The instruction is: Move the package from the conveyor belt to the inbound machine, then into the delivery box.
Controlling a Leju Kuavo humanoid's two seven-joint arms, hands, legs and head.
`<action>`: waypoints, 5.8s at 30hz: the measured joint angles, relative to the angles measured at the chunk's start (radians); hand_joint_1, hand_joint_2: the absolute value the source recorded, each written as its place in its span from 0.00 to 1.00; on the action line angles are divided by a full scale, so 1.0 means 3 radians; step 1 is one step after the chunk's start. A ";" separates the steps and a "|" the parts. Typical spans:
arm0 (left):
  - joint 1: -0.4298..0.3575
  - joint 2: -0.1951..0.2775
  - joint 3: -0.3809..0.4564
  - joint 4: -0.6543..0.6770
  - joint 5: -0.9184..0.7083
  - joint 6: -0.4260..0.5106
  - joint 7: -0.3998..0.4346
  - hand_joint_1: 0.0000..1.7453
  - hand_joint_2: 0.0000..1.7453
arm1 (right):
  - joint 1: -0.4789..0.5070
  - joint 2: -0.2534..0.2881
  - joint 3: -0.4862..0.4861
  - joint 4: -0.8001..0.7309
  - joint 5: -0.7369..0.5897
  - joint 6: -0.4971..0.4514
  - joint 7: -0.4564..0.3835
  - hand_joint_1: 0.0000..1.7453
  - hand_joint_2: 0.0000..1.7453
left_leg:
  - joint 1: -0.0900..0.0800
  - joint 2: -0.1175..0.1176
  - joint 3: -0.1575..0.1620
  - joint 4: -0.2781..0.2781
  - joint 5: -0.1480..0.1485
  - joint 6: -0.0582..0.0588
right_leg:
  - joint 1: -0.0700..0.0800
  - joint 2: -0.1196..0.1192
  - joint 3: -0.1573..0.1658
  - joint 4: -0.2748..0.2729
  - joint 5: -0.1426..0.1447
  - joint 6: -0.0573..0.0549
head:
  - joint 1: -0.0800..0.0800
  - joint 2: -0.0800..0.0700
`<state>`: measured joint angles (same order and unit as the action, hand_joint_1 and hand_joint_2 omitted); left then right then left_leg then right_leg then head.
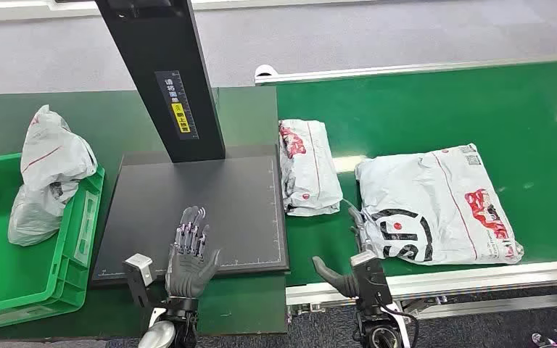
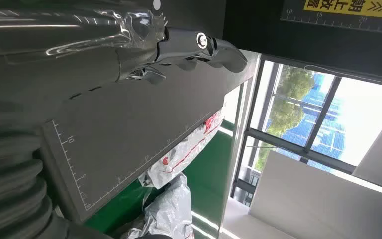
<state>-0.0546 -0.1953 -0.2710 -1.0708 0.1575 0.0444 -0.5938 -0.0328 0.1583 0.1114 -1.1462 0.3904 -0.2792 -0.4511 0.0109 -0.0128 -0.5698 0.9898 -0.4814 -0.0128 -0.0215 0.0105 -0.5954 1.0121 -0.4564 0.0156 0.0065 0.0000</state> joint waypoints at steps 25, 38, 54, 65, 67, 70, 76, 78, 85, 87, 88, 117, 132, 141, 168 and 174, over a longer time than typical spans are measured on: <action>0.0005 -0.0082 0.0032 -0.0033 -0.0224 -0.0146 0.0167 0.00 1.00 | -0.0397 -0.0326 -0.0967 -0.0055 0.1790 0.0022 0.1591 0.00 1.00 | 0.0000 0.0000 0.0002 0.0001 0.0001 0.0000 | 0.0000 0.0002 0.0002 0.0000 0.0003 0.0001 | 0.0000 0.0000; -0.0017 -0.0111 0.0024 -0.0034 -0.0257 -0.0177 0.0265 0.00 1.00 | -0.0968 -0.0342 -0.0966 0.0693 0.1883 0.0229 0.1759 0.00 1.00 | 0.0000 0.0004 0.0003 0.0001 0.0001 0.0001 | 0.0000 0.0005 0.0003 0.0000 0.0003 0.0001 | 0.0000 0.0000; -0.0533 -0.0161 -0.0167 0.0508 -0.0078 -0.0148 0.0180 0.00 1.00 | -0.1874 -0.0261 -0.0737 0.2475 0.2355 0.1061 0.2328 1.00 1.00 | 0.0001 0.0020 0.0047 0.0000 -0.0003 0.0000 | 0.0002 0.0020 0.0040 -0.0001 0.0004 -0.0001 | 0.0001 0.0000; -0.0296 -0.0131 -0.0131 0.0223 -0.0098 0.0005 0.0296 0.00 1.00 | -0.1757 -0.0100 -0.0728 0.2228 0.1827 0.0464 0.1552 1.00 1.00 | 0.0003 0.0020 0.0049 -0.0001 0.0000 -0.0001 | 0.0004 0.0021 0.0042 0.0000 0.0008 -0.0006 | 0.0000 0.0000; -0.0240 -0.0127 -0.0110 0.0149 -0.0117 0.0016 0.0303 0.00 1.00 | -0.1667 -0.0060 -0.0686 0.1985 0.1705 0.0416 0.1507 1.00 1.00 | 0.0004 0.0015 0.0041 0.0000 0.0001 -0.0001 | 0.0005 0.0018 0.0036 0.0000 0.0008 -0.0006 | 0.0000 0.0000; -0.0145 -0.0115 -0.0071 0.0024 -0.0144 0.0052 0.0300 0.00 1.00 | -0.1396 -0.0032 -0.0571 0.1311 0.1508 0.0248 0.1436 1.00 1.00 | 0.0004 0.0008 0.0028 0.0000 0.0001 -0.0001 | 0.0004 0.0012 0.0024 0.0001 0.0007 -0.0005 | 0.0001 0.0000; 0.0043 -0.0089 0.0033 -0.0231 -0.0193 0.0065 0.0254 0.00 1.00 | -0.0728 -0.0057 -0.0328 -0.0492 0.1390 -0.0032 0.1496 1.00 1.00 | 0.0003 0.0006 0.0004 0.0001 -0.0002 -0.0001 | 0.0003 0.0009 0.0002 0.0000 0.0004 -0.0003 | 0.0000 0.0000; 0.0067 -0.0088 0.0051 -0.0281 -0.0196 0.0063 0.0250 0.00 1.00 | -0.0608 -0.0067 -0.0289 -0.0834 0.1388 -0.0049 0.1502 1.00 1.00 | 0.0003 0.0007 0.0004 0.0001 -0.0003 -0.0001 | 0.0003 0.0010 0.0001 0.0000 0.0004 -0.0003 | 0.0000 0.0000; 0.0098 -0.0089 0.0084 -0.0356 -0.0213 0.0061 0.0237 0.00 1.00 | -0.0432 -0.0086 -0.0220 -0.1333 0.1389 -0.0127 0.1454 1.00 1.00 | 0.0003 0.0006 0.0007 0.0000 0.0000 -0.0001 | 0.0004 0.0009 0.0004 0.0000 0.0005 -0.0004 | 0.0000 0.0000; 0.0108 -0.0090 0.0090 -0.0375 -0.0238 0.0059 0.0209 0.00 1.00 | -0.0377 -0.0090 -0.0216 -0.1455 0.1384 -0.0259 0.1361 1.00 1.00 | 0.0003 0.0005 0.0007 0.0000 0.0000 -0.0001 | 0.0004 0.0008 0.0004 0.0000 0.0005 -0.0004 | 0.0001 0.0000; 0.0113 -0.0090 0.0093 -0.0390 -0.0253 0.0059 0.0192 0.00 1.00 | -0.0344 -0.0091 -0.0212 -0.1537 0.1367 -0.0321 0.1314 1.00 1.00 | 0.0003 0.0005 0.0006 0.0000 0.0000 -0.0001 | 0.0004 0.0007 0.0004 0.0000 0.0005 -0.0004 | 0.0001 0.0000; -0.0409 0.0068 0.0882 -0.0940 -0.0448 0.0538 0.0116 0.00 1.00 | -0.1876 0.0478 0.1453 0.1616 0.0370 0.1631 0.0761 1.00 1.00 | 0.0017 0.0001 -0.0008 -0.0001 0.0026 -0.0014 | 0.0017 0.0003 -0.0008 0.0005 0.0022 -0.0014 | 0.0001 0.0000; -0.0251 0.0076 0.1049 -0.1249 -0.0523 0.0606 0.0079 0.00 1.00 | -0.2018 0.0545 0.1630 0.1728 0.0310 0.1178 0.0828 0.00 1.00 | 0.0017 0.0002 -0.0008 -0.0001 0.0026 -0.0014 | 0.0017 0.0004 -0.0010 0.0005 0.0022 -0.0014 | 0.0001 0.0000; -0.0055 0.0050 0.1113 -0.1645 -0.0618 0.0483 0.0116 0.00 1.00 | -0.2058 0.0449 0.1322 0.1677 0.0368 -0.0211 0.0909 0.00 1.00 | 0.0016 0.0002 -0.0007 0.0000 0.0026 -0.0014 | 0.0016 0.0004 -0.0010 0.0004 0.0023 -0.0014 | 0.0002 0.0000; -0.0108 0.0153 0.0712 -0.1188 -0.1967 0.0195 0.0541 0.00 1.00 | -0.1087 0.0096 0.0062 -0.0527 -0.1266 0.1303 0.0102 0.00 1.00 | 0.0016 0.0005 -0.0008 0.0001 0.0023 -0.0016 | 0.0016 0.0006 -0.0014 0.0004 0.0024 -0.0015 | 0.0001 0.0000; -0.0122 0.0174 0.0657 -0.1141 -0.2079 0.0073 0.0580 0.00 1.00 | -0.1070 0.0092 0.0052 -0.0575 -0.1268 0.1306 0.0111 0.00 1.00 | 0.0015 0.0005 -0.0008 0.0001 0.0023 -0.0016 | 0.0015 0.0006 -0.0014 0.0003 0.0024 -0.0015 | 0.0001 0.0000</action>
<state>-0.0913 -0.1430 -0.0739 -1.4130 -0.4662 0.0664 -0.4199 -0.3537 0.1858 0.1270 -1.3187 0.0099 0.1125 -0.4178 0.0155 -0.0114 -0.5722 0.9900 -0.4747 -0.0176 -0.0170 0.0124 -0.5998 1.0131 -0.4493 0.0111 0.0069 0.0000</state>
